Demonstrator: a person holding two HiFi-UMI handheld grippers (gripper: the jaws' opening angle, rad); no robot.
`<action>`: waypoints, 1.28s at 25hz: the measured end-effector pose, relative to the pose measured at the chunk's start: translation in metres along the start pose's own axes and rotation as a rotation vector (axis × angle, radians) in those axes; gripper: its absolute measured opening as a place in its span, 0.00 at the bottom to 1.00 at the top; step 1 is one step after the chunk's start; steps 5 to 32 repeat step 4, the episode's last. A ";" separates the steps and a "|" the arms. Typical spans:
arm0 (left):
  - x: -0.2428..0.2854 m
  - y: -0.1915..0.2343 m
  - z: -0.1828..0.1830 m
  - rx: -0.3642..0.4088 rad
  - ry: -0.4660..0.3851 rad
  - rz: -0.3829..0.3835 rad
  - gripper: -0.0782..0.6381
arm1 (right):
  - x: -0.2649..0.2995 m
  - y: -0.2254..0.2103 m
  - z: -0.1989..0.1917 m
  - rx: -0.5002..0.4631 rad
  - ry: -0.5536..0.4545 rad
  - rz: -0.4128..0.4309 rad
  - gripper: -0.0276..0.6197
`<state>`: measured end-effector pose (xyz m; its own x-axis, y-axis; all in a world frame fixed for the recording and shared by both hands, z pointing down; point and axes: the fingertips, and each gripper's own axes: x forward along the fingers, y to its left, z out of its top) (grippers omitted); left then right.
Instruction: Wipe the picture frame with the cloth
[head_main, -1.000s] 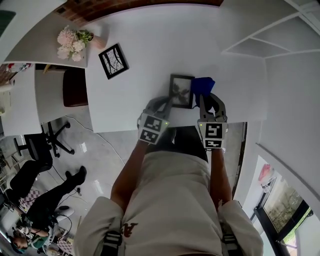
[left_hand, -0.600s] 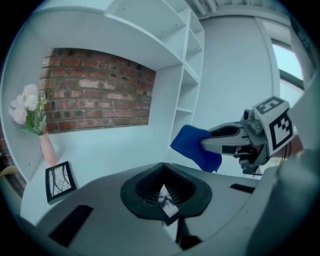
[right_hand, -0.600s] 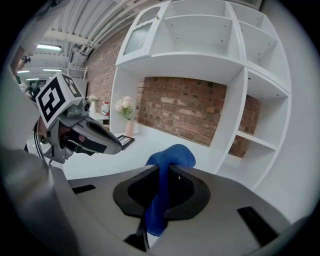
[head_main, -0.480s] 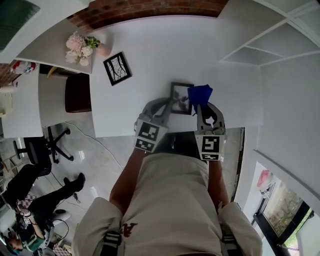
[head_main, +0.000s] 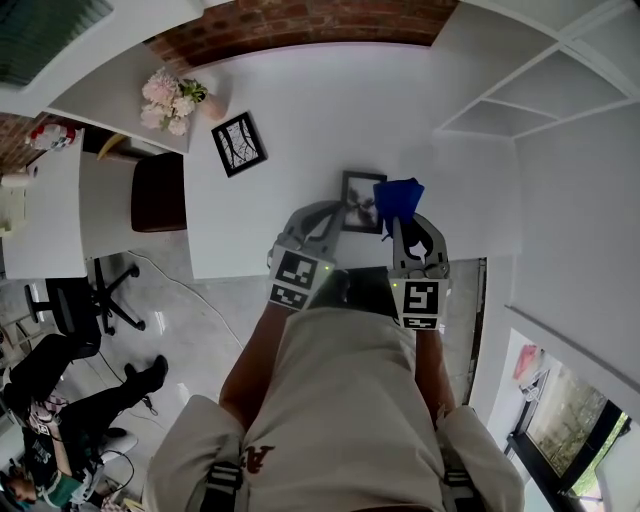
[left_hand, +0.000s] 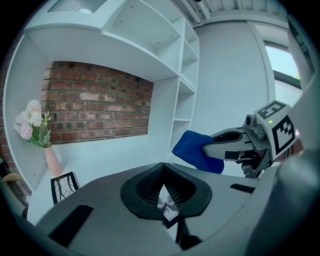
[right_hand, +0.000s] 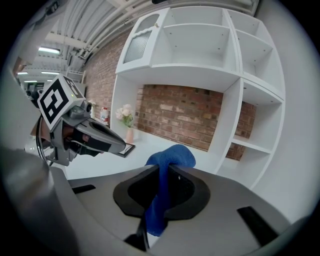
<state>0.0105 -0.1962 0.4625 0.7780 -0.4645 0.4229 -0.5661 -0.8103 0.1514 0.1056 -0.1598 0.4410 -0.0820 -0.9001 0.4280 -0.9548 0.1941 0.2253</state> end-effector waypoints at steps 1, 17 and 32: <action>-0.001 0.000 0.000 0.000 -0.002 0.000 0.11 | -0.001 0.000 0.001 -0.001 -0.002 -0.002 0.09; -0.004 -0.001 0.001 0.000 -0.008 -0.002 0.11 | -0.003 0.002 0.004 -0.003 -0.008 -0.007 0.09; -0.004 -0.001 0.001 0.000 -0.008 -0.002 0.11 | -0.003 0.002 0.004 -0.003 -0.008 -0.007 0.09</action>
